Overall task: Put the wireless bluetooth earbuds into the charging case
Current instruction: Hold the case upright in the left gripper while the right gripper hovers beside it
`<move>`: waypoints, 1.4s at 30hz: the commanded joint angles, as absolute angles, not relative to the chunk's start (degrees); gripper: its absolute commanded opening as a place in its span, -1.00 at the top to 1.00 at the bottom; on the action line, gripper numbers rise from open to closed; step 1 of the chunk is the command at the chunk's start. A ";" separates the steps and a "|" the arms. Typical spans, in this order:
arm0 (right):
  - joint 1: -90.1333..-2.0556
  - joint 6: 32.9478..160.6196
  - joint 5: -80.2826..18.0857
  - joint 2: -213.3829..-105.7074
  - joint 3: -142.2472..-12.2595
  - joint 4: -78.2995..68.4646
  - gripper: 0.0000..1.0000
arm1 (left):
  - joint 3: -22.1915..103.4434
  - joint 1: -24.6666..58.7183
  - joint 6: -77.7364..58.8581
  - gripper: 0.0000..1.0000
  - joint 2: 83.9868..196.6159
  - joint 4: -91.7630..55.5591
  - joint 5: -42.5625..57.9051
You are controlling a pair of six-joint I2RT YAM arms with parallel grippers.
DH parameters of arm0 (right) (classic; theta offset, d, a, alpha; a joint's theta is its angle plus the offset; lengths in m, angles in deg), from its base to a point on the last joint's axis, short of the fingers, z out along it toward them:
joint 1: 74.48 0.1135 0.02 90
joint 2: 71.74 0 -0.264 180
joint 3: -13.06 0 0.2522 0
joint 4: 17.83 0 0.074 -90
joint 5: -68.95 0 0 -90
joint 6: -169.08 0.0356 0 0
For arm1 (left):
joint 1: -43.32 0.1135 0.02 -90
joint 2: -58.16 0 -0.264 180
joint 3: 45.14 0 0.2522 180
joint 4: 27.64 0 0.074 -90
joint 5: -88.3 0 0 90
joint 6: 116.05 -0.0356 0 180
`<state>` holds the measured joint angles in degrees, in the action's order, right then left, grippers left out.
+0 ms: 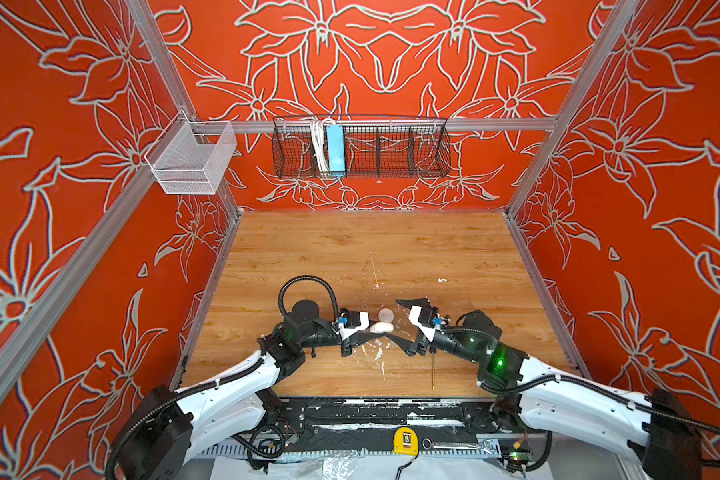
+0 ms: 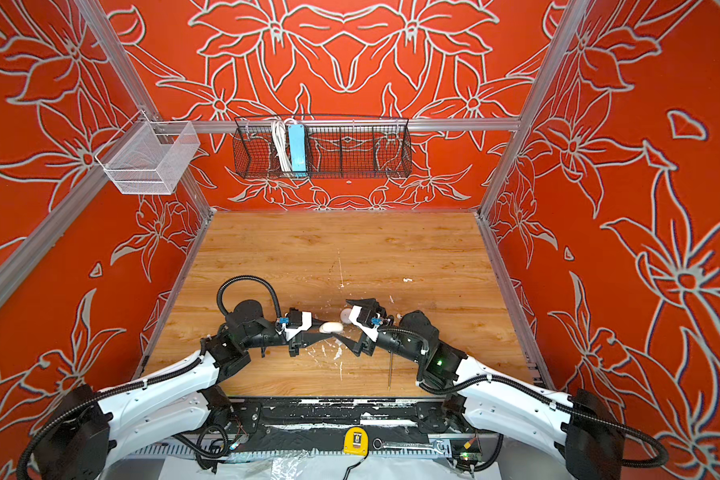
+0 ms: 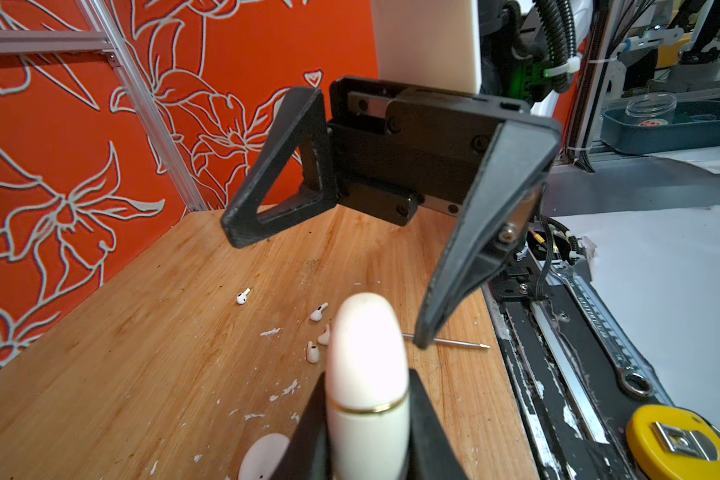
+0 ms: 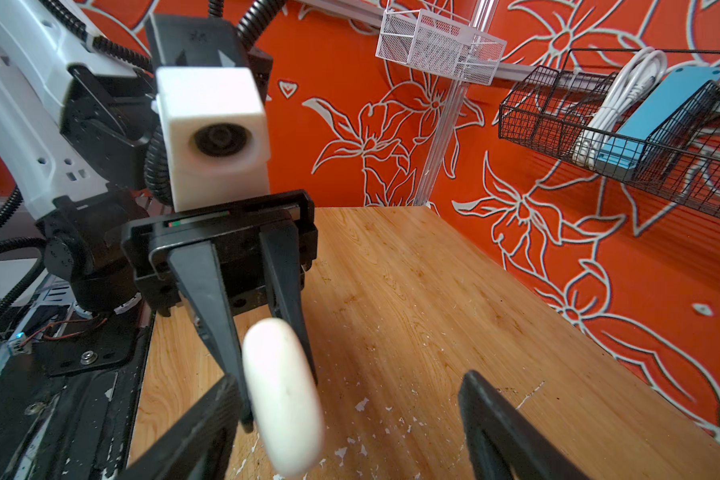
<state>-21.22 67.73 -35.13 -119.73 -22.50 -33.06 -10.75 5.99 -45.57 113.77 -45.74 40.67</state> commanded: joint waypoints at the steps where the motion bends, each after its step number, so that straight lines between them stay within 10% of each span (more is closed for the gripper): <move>1: -21.17 68.28 -33.99 -120.41 -24.33 -33.69 -0.68 | -9.38 5.30 -47.09 1.00 113.71 -44.67 42.66; 26: -21.30 69.24 -16.01 -118.78 -24.79 -31.31 -0.55 | -7.56 3.65 -50.27 1.00 114.23 -40.57 44.79; 42: -21.30 68.11 -22.72 -115.99 -23.24 -32.03 -0.63 | -6.74 3.48 -48.73 1.00 117.57 -40.18 39.80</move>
<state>-21.24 68.63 -18.87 -117.50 -23.20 -30.26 -8.00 3.61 -48.98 117.34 -39.64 41.24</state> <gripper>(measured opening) 0.809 0.227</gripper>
